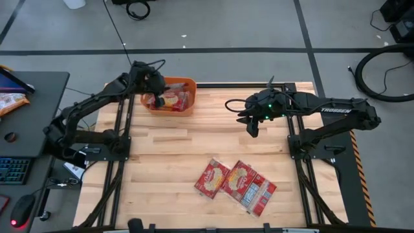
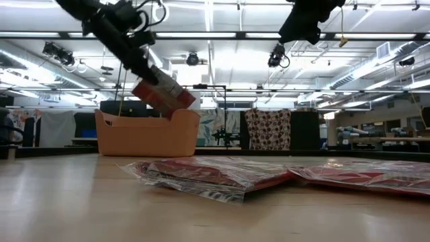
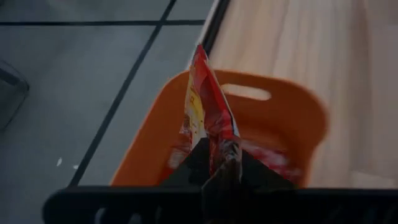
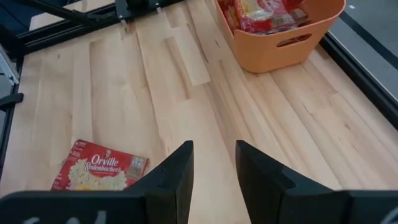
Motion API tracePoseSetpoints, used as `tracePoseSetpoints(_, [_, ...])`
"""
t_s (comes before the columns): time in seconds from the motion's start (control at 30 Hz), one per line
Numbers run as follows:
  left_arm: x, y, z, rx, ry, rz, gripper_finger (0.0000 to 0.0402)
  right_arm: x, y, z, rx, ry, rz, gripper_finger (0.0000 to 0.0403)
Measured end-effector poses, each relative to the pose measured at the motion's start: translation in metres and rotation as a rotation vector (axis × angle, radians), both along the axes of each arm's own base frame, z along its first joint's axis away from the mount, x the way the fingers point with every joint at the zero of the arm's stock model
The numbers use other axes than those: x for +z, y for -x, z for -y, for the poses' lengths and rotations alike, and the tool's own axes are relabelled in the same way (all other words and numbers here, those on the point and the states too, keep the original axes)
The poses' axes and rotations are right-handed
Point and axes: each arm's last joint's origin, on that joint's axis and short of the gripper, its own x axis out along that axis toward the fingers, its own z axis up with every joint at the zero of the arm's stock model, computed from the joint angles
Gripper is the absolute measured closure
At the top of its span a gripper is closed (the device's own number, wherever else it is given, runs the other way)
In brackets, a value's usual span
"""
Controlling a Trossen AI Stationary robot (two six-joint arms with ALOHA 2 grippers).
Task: Sort popcorn bags into baskets
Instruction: Put the red popcorn bag into the orange bin
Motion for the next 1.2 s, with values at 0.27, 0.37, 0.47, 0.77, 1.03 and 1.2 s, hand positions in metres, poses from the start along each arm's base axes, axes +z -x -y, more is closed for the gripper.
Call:
tracePoseSetpoints(0.27, [-0.034,0.024,-0.021,0.002,-0.138,-0.045,0.0376,0.0,0.0,0.002,-0.031,0.022,-0.002,0.0279])
tracePoseSetpoints(0.37, [-0.048,0.027,-0.018,-0.073,-0.194,-0.152,0.0376,0.0,0.0,0.003,-0.048,0.024,0.001,0.0279])
tracePoseSetpoints(0.47, [-0.054,0.027,-0.015,-0.086,-0.205,-0.197,0.0371,0.0,0.0,0.004,-0.058,0.027,0.003,0.0279])
tracePoseSetpoints(0.77, [-0.055,0.013,-0.003,0.0,-0.221,-0.245,0.0294,0.001,0.0,0.004,-0.059,0.026,0.004,0.0279])
tracePoseSetpoints(1.03, [-0.041,0.011,0.015,0.103,-0.106,-0.093,0.0223,0.0,0.0,0.003,-0.028,-0.014,0.009,0.0279])
tracePoseSetpoints(1.2, [-0.036,0.024,0.023,0.354,-0.042,-0.089,0.0218,0.0,0.0,0.002,-0.019,-0.022,0.011,0.0279])
